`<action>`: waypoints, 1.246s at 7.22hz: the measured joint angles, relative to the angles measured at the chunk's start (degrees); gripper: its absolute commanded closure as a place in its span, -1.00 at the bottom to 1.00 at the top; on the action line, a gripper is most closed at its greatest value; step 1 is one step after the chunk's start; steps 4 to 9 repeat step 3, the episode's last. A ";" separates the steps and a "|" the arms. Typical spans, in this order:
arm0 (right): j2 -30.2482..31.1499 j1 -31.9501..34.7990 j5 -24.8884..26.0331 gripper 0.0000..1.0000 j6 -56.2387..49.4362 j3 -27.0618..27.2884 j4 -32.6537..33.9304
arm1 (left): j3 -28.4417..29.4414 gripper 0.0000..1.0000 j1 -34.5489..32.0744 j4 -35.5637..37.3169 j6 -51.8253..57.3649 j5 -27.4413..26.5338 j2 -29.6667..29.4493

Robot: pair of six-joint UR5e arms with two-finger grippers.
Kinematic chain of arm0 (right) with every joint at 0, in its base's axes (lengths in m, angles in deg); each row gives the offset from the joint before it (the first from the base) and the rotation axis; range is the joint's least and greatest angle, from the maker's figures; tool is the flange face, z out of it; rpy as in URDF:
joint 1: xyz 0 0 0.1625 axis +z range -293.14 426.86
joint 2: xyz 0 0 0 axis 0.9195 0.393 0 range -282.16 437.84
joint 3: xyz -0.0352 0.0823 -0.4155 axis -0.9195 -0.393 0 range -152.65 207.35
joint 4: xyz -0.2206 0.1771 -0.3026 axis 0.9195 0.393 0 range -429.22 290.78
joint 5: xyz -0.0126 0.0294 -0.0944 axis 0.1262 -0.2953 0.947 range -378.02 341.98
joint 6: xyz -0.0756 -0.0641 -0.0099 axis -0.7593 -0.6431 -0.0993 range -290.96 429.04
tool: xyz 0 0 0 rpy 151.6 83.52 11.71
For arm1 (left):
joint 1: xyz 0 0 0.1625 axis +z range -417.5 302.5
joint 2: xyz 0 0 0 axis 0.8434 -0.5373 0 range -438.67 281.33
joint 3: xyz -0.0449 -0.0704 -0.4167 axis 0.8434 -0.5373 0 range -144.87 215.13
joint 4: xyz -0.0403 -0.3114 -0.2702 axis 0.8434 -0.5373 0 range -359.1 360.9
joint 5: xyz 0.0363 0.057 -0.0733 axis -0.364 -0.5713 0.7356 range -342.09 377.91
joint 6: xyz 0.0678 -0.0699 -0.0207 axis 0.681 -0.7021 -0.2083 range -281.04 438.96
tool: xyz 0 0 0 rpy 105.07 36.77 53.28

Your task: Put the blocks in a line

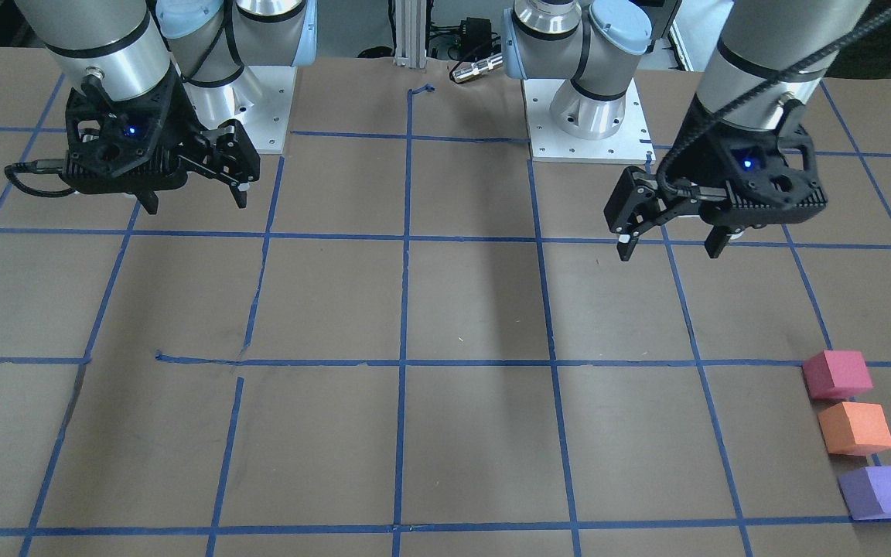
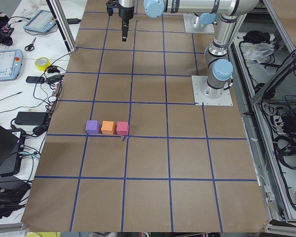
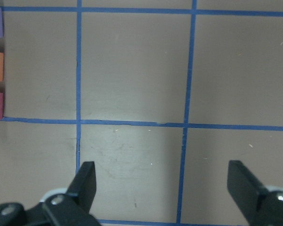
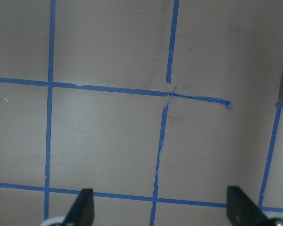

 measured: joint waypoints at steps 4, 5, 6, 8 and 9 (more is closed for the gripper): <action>-0.01 0.04 -0.20 -1.00 0.02 0.06 -0.08 | -3.19 -1.00 -1.97 0.48 -2.84 -0.28 3.05; -0.01 0.04 -0.20 -1.00 0.02 0.06 -0.08 | -3.19 -1.00 -1.97 0.48 -2.84 -0.28 3.05; -0.01 0.04 -0.20 -1.00 0.02 0.06 -0.08 | -3.19 -1.00 -1.97 0.48 -2.84 -0.28 3.05; -0.01 0.04 -0.20 -1.00 0.02 0.06 -0.08 | -3.19 -1.00 -1.97 0.48 -2.84 -0.28 3.05; -0.01 0.04 -0.20 -1.00 0.02 0.06 -0.08 | -3.19 -1.00 -1.97 0.48 -2.84 -0.28 3.05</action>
